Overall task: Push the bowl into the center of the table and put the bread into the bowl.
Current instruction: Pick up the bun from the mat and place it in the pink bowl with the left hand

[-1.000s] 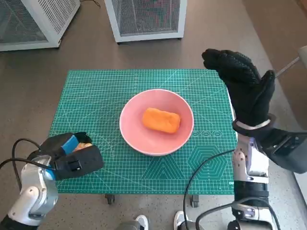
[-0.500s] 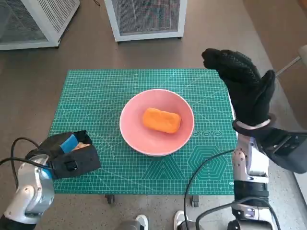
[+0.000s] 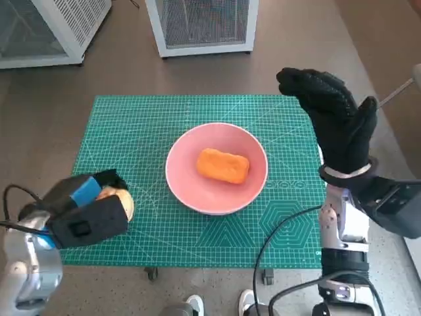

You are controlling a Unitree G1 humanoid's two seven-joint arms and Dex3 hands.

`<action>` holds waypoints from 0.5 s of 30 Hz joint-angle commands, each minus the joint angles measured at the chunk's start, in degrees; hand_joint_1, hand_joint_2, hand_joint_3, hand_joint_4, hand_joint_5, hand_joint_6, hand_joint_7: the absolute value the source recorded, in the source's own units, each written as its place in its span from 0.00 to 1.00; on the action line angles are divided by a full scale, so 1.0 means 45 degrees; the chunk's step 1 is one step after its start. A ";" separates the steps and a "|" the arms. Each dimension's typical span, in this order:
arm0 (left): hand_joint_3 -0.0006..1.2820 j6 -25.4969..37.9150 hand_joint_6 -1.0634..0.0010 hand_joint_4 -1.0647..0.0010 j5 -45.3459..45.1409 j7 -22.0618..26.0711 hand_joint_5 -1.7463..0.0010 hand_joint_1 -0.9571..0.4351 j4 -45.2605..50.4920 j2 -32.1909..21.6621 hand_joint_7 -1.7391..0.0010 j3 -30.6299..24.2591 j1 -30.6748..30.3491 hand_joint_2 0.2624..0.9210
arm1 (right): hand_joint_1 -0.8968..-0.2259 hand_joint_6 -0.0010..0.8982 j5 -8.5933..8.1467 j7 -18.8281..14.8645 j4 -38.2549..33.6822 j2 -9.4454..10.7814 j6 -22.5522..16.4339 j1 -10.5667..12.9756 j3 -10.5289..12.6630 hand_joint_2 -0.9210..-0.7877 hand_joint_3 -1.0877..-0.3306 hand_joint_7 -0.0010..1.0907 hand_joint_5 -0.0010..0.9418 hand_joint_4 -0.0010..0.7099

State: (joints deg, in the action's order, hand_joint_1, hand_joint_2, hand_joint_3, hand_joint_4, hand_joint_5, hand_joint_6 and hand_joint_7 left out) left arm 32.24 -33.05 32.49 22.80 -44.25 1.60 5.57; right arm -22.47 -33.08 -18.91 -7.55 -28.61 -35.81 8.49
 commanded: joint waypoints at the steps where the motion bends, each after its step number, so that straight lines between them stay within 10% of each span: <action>1: 0.03 -0.0112 0.40 0.30 0.0413 0.0139 0.36 0.69 0.0787 -0.0039 0.34 -0.0558 0.0448 1.00 | 0.37 0.04 -0.0093 -0.0115 -0.0313 -0.0007 0.0137 0.0056 0.0039 0.00 0.44 0.36 0.00 0.27; 15: 0.01 -0.2431 0.35 0.22 0.0943 -0.0534 0.42 0.69 0.1027 0.0688 0.36 0.0189 0.2420 0.97 | 0.37 0.04 -0.0013 -0.0080 -0.0506 0.0076 0.0077 -0.0096 -0.0020 0.00 0.43 0.37 0.00 0.27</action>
State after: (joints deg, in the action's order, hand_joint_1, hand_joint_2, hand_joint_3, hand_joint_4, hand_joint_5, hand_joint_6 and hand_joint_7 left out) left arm 23.57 -29.91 30.67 27.66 -42.18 1.33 13.98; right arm -22.45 -33.11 -20.26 -7.44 -28.62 -36.14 8.51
